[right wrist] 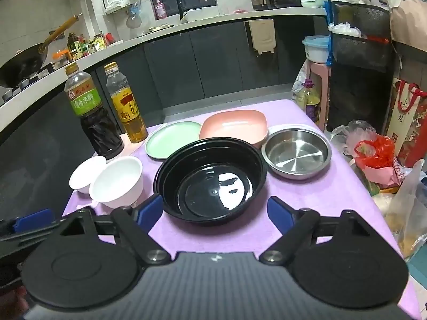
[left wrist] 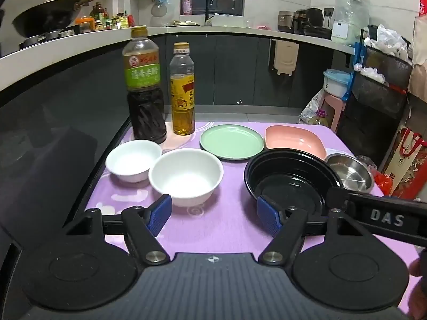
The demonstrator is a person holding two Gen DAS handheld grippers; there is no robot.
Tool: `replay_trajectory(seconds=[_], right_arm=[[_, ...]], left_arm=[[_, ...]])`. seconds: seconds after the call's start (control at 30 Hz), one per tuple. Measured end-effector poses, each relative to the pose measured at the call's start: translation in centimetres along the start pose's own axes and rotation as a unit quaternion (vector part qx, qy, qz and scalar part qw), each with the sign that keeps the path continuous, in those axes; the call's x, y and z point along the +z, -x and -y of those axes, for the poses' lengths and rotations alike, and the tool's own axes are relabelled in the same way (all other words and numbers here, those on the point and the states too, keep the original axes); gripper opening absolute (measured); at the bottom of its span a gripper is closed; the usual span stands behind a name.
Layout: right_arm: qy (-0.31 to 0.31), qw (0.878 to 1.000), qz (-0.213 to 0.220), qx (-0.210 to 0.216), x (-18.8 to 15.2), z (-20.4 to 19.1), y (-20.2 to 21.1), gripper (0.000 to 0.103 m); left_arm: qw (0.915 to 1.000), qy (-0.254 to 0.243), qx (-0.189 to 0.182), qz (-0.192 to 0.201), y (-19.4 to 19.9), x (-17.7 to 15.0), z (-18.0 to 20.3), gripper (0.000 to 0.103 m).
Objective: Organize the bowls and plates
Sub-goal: 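Move both grippers to the rim of the black bowl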
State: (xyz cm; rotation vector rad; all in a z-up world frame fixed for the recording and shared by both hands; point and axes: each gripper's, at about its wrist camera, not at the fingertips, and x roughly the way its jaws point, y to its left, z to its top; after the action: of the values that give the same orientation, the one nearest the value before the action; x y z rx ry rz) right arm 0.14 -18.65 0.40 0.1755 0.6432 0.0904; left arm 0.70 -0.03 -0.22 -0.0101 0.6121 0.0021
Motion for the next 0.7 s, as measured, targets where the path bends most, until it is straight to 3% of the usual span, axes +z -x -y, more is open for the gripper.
replay_trajectory(seconds=[0.27, 0.53, 0.7], right_arm=[[0.012, 1.0, 0.005, -0.013, 2.1, 0.0, -3.1, 0.063], [0.002, 1.0, 0.002, 0.005, 2.6, 0.7, -3.7, 0.063], [-0.002, 1.0, -0.012, 0.015, 2.0, 1.6, -3.2, 0.063]], left_arm=[[0.9997, -0.003, -0.009, -0.024, -4.2, 2.1, -0.5, 0.062], [0.9999, 0.008, 0.012, -0.008, -3.4, 2.3, -0.5, 0.061], [0.9994, 0.02, -0.009, -0.027, -3.0, 2.0, 0.7, 0.061]])
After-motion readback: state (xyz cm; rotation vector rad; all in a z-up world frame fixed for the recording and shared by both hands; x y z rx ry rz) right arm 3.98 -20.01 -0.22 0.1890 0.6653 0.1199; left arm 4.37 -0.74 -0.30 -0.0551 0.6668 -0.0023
